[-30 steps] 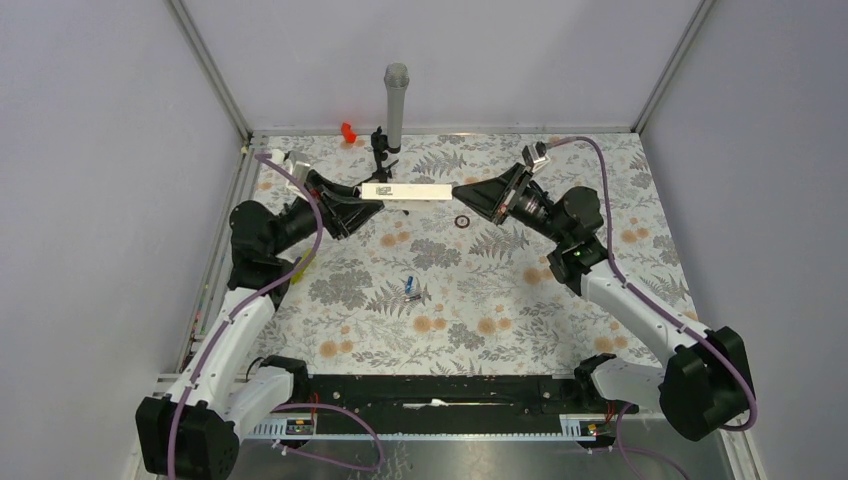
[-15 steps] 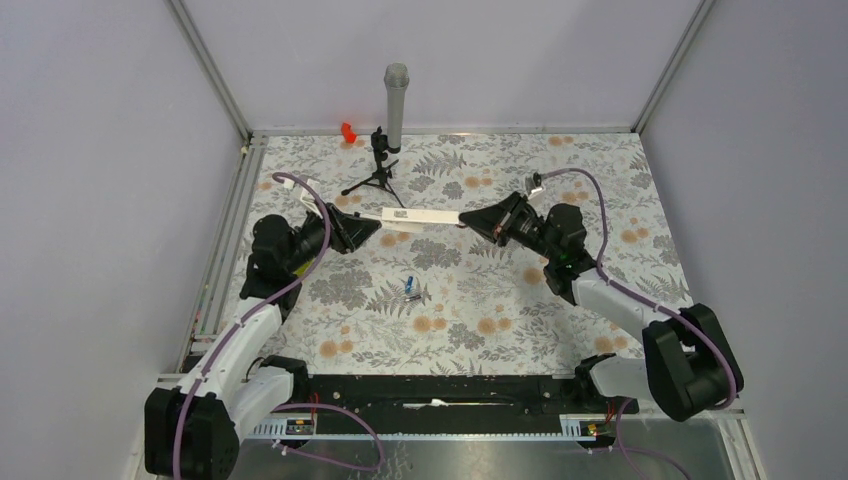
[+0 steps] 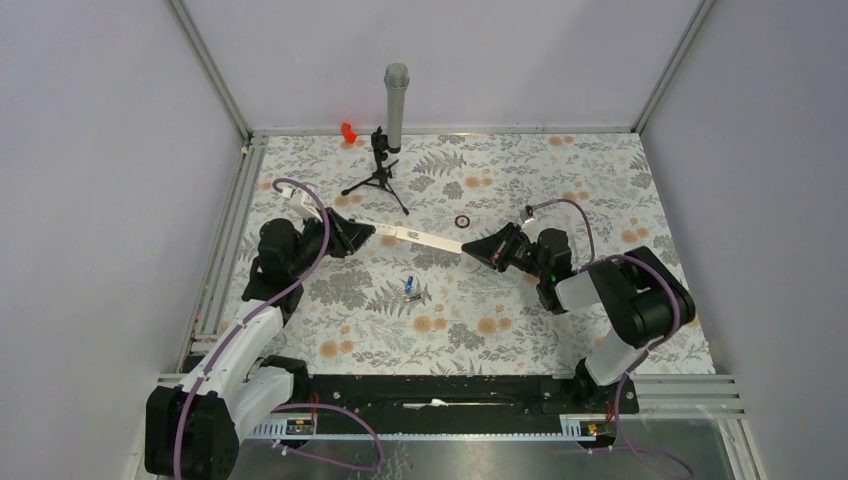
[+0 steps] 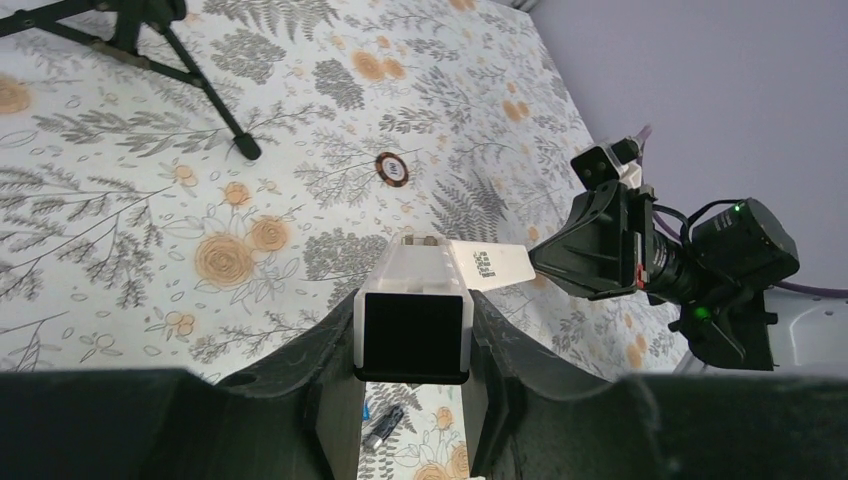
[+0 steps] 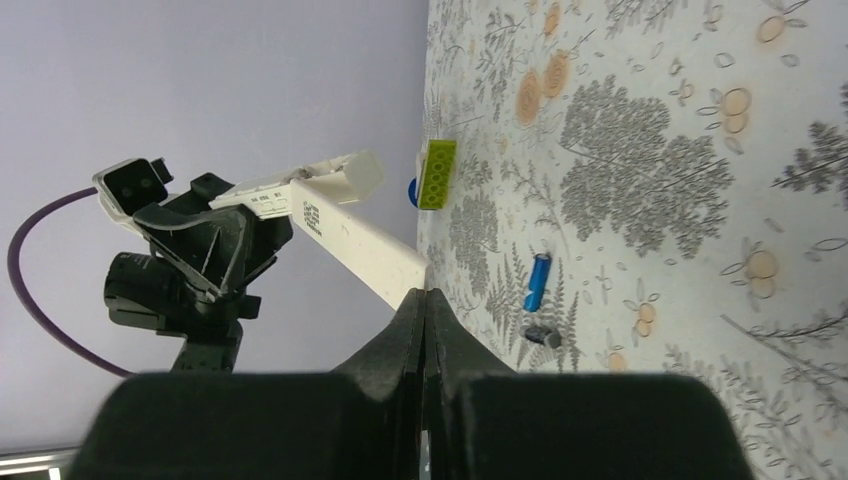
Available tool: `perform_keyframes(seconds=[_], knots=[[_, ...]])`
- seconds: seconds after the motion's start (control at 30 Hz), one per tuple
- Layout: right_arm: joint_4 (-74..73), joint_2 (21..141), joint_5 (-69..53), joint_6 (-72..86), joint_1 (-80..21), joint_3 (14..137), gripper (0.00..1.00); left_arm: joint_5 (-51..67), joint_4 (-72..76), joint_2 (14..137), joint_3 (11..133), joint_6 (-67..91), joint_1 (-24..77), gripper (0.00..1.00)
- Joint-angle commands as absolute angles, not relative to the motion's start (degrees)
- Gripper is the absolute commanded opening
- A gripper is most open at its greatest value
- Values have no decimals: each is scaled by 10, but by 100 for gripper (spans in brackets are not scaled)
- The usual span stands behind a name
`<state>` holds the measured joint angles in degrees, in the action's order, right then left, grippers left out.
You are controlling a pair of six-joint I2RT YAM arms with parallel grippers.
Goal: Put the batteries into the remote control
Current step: Place the battery cover at the center of the board.
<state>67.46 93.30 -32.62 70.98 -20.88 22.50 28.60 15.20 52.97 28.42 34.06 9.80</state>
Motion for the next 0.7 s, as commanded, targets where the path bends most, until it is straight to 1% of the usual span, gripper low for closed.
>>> perform_keyframes(seconds=[0.0,0.13,0.3,0.53,0.63,0.67], knots=[[827,1000,-351,716,-195,218,0,234,143,521,296,325,100,0],[841,1043,-352,710,-190,222,0,190,105,515,307,312,100,0],[793,1070,-346,669,-183,236,0,150,79,511,313,308,100,0],[825,1134,-351,670,-147,258,0,142,71,506,321,305,100,0],[775,1125,-343,650,-144,275,0,146,65,503,329,300,100,0],[753,1116,-338,640,-144,278,4,149,63,502,332,299,100,0]])
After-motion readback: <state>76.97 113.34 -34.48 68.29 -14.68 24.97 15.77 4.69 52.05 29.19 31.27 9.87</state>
